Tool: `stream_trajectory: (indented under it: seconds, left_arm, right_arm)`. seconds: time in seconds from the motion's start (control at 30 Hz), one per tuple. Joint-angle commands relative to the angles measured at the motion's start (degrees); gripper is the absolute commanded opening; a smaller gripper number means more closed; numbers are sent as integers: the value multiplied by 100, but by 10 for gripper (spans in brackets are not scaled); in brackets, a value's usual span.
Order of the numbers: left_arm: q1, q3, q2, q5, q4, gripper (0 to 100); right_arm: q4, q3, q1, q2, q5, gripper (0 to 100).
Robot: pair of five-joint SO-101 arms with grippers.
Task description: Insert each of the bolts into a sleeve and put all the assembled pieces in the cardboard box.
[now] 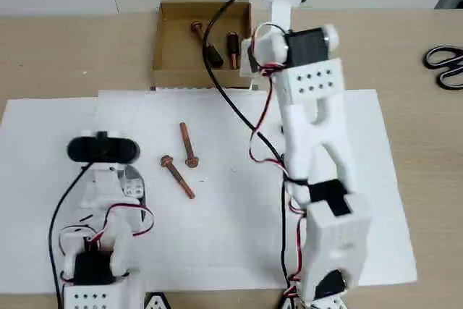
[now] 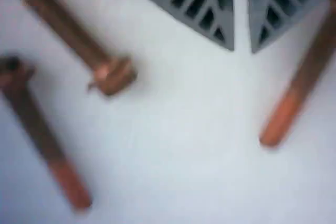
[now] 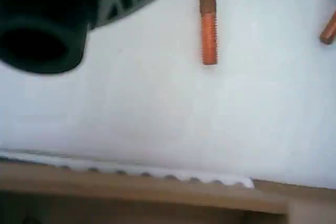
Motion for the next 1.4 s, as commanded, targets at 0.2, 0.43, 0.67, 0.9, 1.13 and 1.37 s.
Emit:
stream_trajectory:
  seconds: [0.2,0.43,0.67,0.9,1.13,1.37]
  left_arm:
    - [0,-2440,862,53,993,6]
    - [26,-4532,2716,53,1644,6]
    - [35,-6185,4563,9,2505,6]
    - [44,-7090,6075,-1143,3103,6]
    - [484,-7125,6866,-211,3508,6]
    - [1327,-7240,7587,2154,3930,6]
  right_arm:
    - [-4,2286,4,-2457,123,3]
    - [-13,3938,4,-3512,-123,3]
    - [-13,5160,242,-4198,-316,3]
    - [-92,6110,699,-4919,-299,3]
    - [-101,6980,1051,-5587,-299,3]
    - [-268,7525,1323,-6105,-299,3]
